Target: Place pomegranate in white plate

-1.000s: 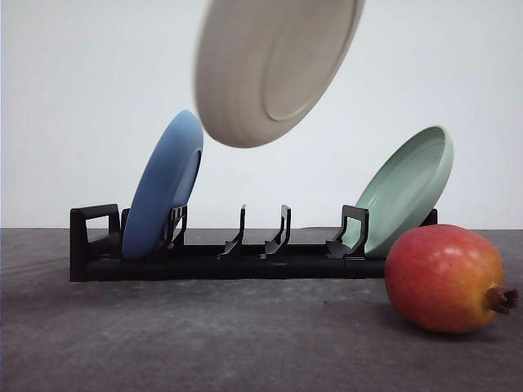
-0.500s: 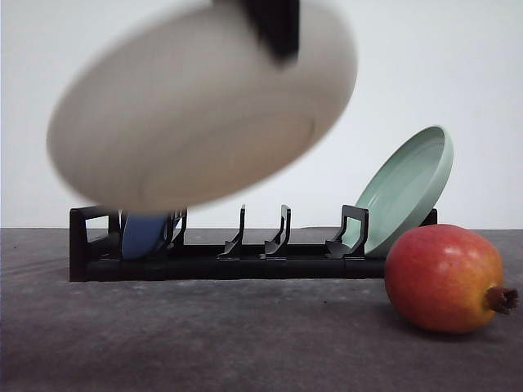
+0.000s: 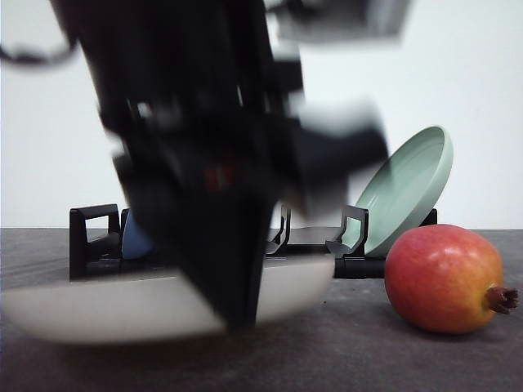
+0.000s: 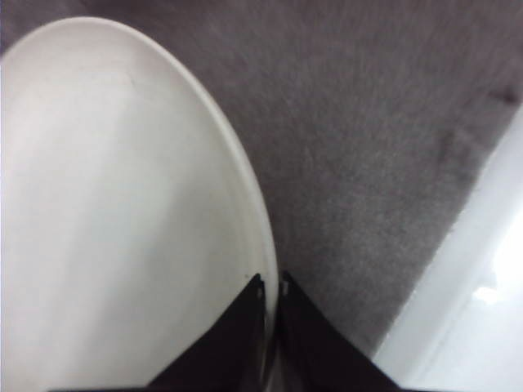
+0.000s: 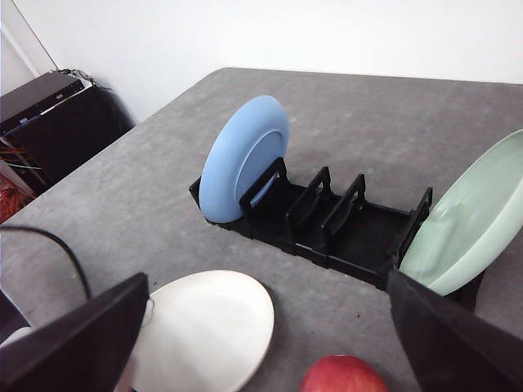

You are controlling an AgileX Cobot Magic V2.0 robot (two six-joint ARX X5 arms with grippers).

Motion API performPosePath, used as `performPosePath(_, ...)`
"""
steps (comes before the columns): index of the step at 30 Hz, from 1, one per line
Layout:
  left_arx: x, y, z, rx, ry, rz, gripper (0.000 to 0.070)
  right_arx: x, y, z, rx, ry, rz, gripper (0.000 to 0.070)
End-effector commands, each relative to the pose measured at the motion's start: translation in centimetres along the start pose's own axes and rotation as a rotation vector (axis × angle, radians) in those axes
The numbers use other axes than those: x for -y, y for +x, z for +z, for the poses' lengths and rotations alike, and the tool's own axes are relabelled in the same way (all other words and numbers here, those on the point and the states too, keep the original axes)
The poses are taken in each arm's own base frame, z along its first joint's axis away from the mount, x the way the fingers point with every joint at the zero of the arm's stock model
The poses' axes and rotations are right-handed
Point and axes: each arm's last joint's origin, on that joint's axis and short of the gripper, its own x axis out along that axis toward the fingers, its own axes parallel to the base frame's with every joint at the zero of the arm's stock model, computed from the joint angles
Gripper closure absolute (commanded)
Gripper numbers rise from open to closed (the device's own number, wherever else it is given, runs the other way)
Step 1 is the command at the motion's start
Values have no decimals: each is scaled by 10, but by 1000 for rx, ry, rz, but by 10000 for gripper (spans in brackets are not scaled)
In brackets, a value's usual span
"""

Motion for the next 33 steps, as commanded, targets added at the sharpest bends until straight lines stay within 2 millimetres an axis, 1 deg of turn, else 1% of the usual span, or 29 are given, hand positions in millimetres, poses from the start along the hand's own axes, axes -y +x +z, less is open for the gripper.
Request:
performPosePath(1, 8, 11, 2, -20, 17, 7, 700, -2, -2, 5, 13, -3, 4, 105)
performPosePath(5, 17, 31, 3, -57, 32, 13, 700, -2, -2, 5, 13, -3, 3, 105)
performPosePath(7, 19, 36, 3, -71, 37, 15, 699, -2, -2, 5, 13, -3, 4, 105)
performPosePath(8, 19, 37, 3, -73, 38, 15, 685, -2, -2, 5, 13, -3, 3, 105)
performPosePath(9, 19, 37, 3, -72, 38, 15, 642, -2, -2, 5, 13, -3, 3, 105)
performPosePath(10, 19, 36, 3, -70, 36, 15, 585, -2, -2, 5, 13, -3, 4, 105)
performPosePath(12, 18, 34, 4, -62, 15, 14, 440, -2, -1, 5, 12, -4, 6, 105)
performPosePath(14, 15, 31, 5, -49, -16, 14, 265, -2, -1, 5, 10, -4, 10, 105)
performPosePath(15, 14, 29, 5, -42, -33, 13, 198, -3, -1, 5, 9, -5, 13, 105)
performPosePath(16, 13, 25, 6, -30, -50, 11, 145, -3, -1, 4, 7, -6, 17, 105)
performPosePath(17, 12, 21, 7, -16, -69, 8, 113, -4, 0, 4, 5, -8, 24, 105)
performPosePath(18, 10, 17, 7, -4, -86, 5, 97, -4, 0, 4, 2, -9, 30, 105)
performPosePath(21, 3, 0, 7, 49, -142, -6, 96, -5, 3, 4, -16, -9, 55, 105)
performPosePath(25, -9, -30, 4, 131, -223, -28, 96, -4, 11, 2, -65, 6, 91, 105)
performPosePath(29, -24, -66, -5, 226, -316, -58, 97, -1, 23, 1, -129, 33, 117, 105)
performPosePath(33, -40, -101, -19, 335, -359, -91, 103, 7, 39, -3, -230, 86, 83, 104)
